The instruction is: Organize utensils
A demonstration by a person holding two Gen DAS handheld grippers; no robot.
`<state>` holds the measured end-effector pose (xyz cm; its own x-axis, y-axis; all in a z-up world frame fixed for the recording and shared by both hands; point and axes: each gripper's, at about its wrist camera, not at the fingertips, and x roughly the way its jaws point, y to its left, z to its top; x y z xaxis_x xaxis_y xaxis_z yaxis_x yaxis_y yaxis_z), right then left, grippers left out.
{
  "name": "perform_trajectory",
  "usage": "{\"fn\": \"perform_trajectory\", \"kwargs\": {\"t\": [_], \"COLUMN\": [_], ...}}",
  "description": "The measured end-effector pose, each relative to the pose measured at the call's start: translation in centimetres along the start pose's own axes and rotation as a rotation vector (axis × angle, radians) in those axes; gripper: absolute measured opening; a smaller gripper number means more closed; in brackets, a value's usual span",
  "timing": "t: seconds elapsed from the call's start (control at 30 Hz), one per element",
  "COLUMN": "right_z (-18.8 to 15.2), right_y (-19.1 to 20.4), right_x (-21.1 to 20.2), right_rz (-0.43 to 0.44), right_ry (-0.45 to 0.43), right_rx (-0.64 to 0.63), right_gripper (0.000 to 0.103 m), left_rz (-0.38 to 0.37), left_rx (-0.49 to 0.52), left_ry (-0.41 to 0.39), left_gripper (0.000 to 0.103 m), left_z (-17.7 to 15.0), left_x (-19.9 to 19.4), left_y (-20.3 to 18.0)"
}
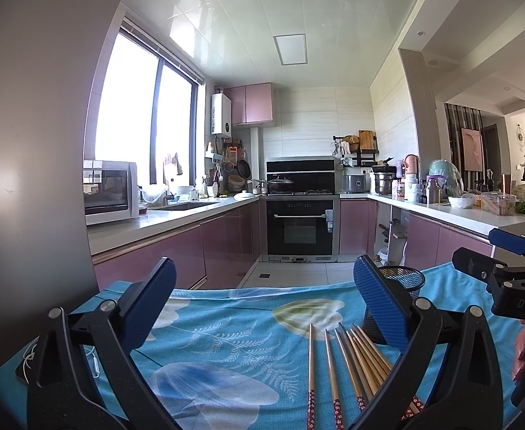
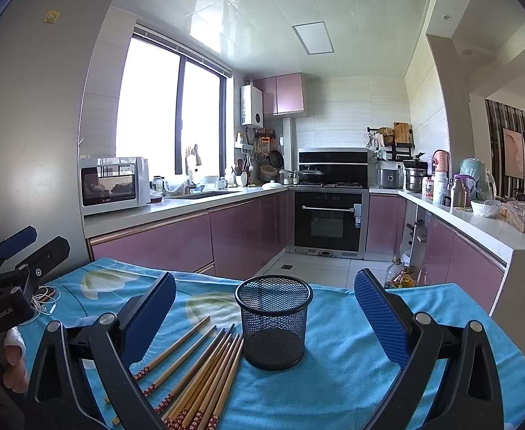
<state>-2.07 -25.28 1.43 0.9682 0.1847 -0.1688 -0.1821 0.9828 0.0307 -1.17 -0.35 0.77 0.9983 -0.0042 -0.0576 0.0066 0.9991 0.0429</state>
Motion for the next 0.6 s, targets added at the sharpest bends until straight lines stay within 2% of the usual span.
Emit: {"fn": "perform_trajectory", "kwargs": {"t": [0.6], "right_z": [0.16], "right_y": [0.15], "right_x": [0.15], "right_rz": [0.002], "right_ry": [0.000], "right_rx": [0.000], "right_gripper": [0.097], "left_rz": [0.000], "left_rx": [0.000], "left_ry": [0.001], "left_gripper": [0.097], "left_z": [0.21], "left_x": [0.03], "left_y": [0.02]}}
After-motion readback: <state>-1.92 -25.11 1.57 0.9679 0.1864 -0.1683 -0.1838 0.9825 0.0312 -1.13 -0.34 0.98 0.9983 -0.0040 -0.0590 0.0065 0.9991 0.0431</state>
